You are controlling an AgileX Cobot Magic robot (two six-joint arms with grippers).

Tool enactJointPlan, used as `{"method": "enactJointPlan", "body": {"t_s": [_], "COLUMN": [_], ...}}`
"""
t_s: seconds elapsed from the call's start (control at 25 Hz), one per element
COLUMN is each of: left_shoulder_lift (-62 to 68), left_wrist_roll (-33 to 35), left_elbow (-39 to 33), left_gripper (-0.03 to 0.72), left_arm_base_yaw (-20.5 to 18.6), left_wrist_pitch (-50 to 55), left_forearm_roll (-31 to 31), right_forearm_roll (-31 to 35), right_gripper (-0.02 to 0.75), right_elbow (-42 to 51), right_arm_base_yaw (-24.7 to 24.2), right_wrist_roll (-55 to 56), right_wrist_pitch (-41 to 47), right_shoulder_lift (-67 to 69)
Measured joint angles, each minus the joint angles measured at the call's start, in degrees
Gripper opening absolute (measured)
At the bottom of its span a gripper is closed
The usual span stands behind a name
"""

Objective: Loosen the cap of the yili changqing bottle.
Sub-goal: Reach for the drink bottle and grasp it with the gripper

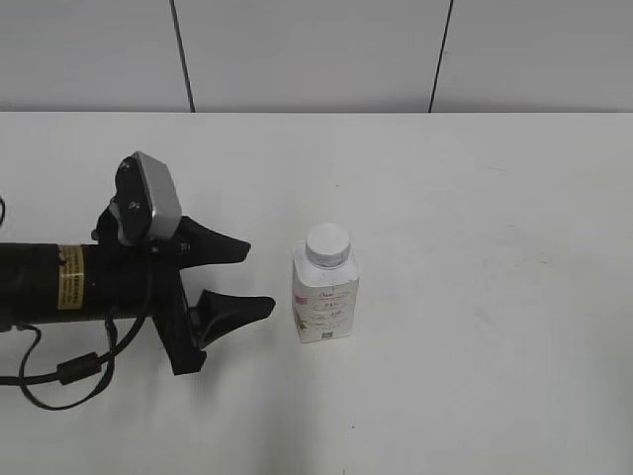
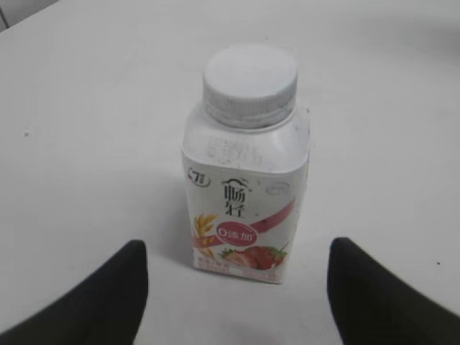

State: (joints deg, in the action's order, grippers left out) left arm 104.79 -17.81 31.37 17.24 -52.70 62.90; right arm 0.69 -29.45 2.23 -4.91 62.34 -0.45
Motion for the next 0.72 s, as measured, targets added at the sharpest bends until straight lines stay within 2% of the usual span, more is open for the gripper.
{"method": "enactJointPlan", "body": {"t_s": [0.36,0.72], "left_shoulder_lift": [3.44,6.82], "left_wrist_roll": [-3.03,-4.44], "left_elbow": [4.0,8.39], "left_gripper": [0.576,0.586], "left_arm_base_yaw": [0.0,0.37], "left_wrist_pitch": [-0.68,-0.87], "left_forearm_roll": [1.85,5.56], "right_forearm_roll": [0.0,0.0], "right_gripper": [0.578,0.578], "right_elbow": [0.0,0.0], "right_arm_base_yaw": [0.0,0.0], "right_wrist_roll": [0.0,0.0], "right_wrist_pitch": [0.0,0.0], "right_shoulder_lift": [0.0,0.0]}}
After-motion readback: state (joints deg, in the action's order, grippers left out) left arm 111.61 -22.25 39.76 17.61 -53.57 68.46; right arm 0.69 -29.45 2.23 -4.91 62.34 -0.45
